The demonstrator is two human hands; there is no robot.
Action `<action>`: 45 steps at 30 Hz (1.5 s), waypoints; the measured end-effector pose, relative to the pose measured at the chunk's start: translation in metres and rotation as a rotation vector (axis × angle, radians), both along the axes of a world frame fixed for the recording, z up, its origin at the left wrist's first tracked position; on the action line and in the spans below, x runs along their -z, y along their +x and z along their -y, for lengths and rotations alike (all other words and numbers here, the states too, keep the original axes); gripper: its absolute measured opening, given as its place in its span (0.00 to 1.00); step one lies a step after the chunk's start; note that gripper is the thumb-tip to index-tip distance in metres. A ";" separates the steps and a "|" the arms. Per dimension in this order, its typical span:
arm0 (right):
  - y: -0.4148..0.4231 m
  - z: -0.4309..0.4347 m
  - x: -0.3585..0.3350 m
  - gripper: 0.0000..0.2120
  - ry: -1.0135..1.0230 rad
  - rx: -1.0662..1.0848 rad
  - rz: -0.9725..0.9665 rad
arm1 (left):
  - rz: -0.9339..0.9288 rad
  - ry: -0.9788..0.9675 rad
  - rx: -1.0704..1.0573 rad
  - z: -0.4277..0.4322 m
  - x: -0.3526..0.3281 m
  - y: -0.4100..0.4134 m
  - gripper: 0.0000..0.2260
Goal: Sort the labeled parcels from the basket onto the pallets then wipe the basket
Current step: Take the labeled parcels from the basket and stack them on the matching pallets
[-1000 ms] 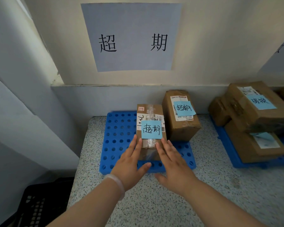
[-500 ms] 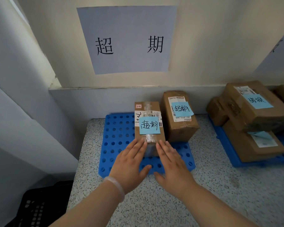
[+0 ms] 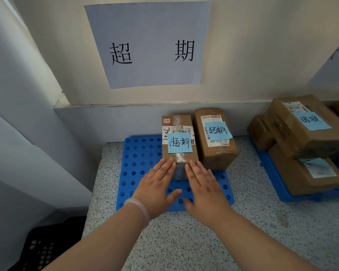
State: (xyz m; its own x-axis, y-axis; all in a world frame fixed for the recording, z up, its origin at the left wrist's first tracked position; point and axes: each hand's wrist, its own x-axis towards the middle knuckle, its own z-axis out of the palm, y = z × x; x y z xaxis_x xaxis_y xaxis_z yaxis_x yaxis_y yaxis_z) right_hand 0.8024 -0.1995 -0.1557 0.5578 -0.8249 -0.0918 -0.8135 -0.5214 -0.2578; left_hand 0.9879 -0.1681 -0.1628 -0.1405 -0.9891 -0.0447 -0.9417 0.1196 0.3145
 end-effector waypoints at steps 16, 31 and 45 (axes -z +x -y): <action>0.009 0.024 0.002 0.50 0.021 0.026 -0.006 | 0.102 0.081 -0.009 0.029 -0.007 -0.001 0.39; -0.030 -0.026 -0.023 0.50 -0.015 0.066 -0.002 | 0.201 0.075 -0.019 -0.008 -0.031 -0.031 0.39; -0.189 -0.132 -0.062 0.52 -0.080 0.382 -0.010 | 0.259 -0.108 0.230 -0.060 -0.085 -0.201 0.39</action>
